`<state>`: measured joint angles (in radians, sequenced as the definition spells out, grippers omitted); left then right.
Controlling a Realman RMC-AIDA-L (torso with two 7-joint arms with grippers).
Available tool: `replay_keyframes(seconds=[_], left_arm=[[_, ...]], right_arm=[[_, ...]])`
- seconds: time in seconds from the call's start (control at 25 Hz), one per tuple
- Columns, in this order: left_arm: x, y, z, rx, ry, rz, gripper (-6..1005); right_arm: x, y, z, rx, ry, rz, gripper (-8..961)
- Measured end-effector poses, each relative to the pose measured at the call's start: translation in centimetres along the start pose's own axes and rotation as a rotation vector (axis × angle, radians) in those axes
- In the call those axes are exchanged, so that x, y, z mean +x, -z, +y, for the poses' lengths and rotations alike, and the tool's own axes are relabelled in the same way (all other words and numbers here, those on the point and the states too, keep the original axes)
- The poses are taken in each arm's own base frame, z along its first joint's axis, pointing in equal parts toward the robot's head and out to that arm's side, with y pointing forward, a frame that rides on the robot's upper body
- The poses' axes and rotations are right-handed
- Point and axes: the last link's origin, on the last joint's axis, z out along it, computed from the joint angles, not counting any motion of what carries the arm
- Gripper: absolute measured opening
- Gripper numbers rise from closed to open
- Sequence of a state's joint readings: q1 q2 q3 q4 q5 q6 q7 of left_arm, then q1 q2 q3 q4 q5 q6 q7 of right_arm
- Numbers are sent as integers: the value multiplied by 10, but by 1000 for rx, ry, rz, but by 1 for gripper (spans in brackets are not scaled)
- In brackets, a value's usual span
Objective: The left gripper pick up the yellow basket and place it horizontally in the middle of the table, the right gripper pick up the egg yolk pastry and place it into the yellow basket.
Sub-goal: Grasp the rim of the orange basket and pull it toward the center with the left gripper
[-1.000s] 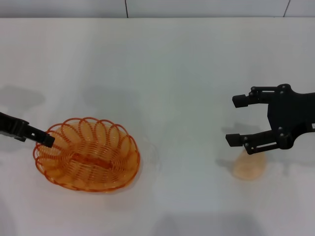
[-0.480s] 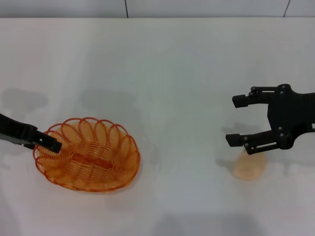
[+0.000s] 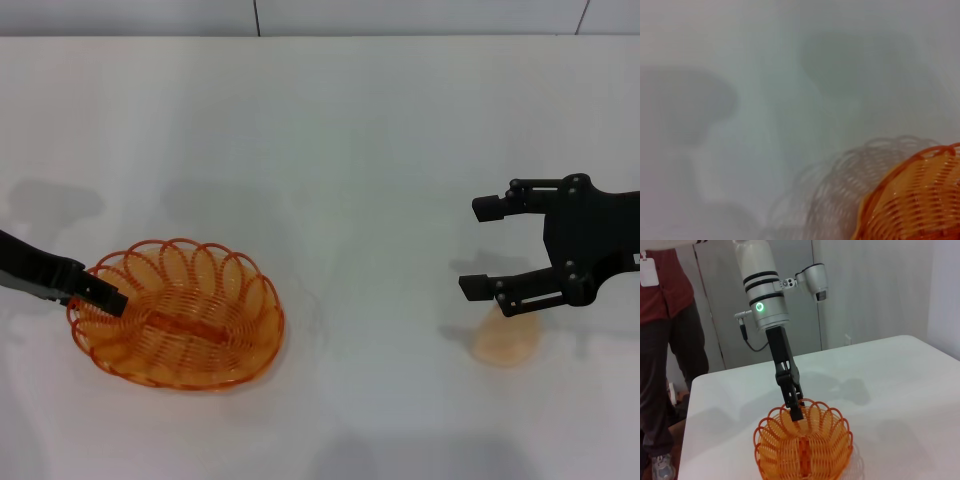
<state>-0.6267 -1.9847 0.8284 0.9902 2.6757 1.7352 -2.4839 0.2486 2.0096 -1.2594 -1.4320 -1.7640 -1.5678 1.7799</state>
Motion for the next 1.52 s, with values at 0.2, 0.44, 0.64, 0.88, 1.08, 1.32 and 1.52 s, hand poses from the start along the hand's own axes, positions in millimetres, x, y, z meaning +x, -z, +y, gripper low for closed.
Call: replay_keyframes(seconds=[0.2, 0.44, 0.64, 0.88, 1.08, 1.32, 1.52], left_arm=[[0, -1, 0, 3, 1, 1, 610], [1, -8, 0, -9, 11, -8, 541], [2, -10, 0, -9, 9, -8, 484], [5, -9, 0, -6, 3, -3, 408], [5, -10, 0, -9, 6, -10, 252], [6, -10, 0, -14, 6, -14, 124], [7, -8, 1, -14, -4, -14, 101]], right_arm=[[0, 0, 0, 0, -2, 0, 865], [1, 0, 0, 0, -5, 0, 864], [1, 0, 0, 1, -6, 0, 864], [1, 1, -1, 4, -7, -1, 863], [1, 1, -1, 7, -8, -2, 863], [2, 2, -2, 10, -11, -3, 862], [2, 2, -2, 10, -10, -3, 861]])
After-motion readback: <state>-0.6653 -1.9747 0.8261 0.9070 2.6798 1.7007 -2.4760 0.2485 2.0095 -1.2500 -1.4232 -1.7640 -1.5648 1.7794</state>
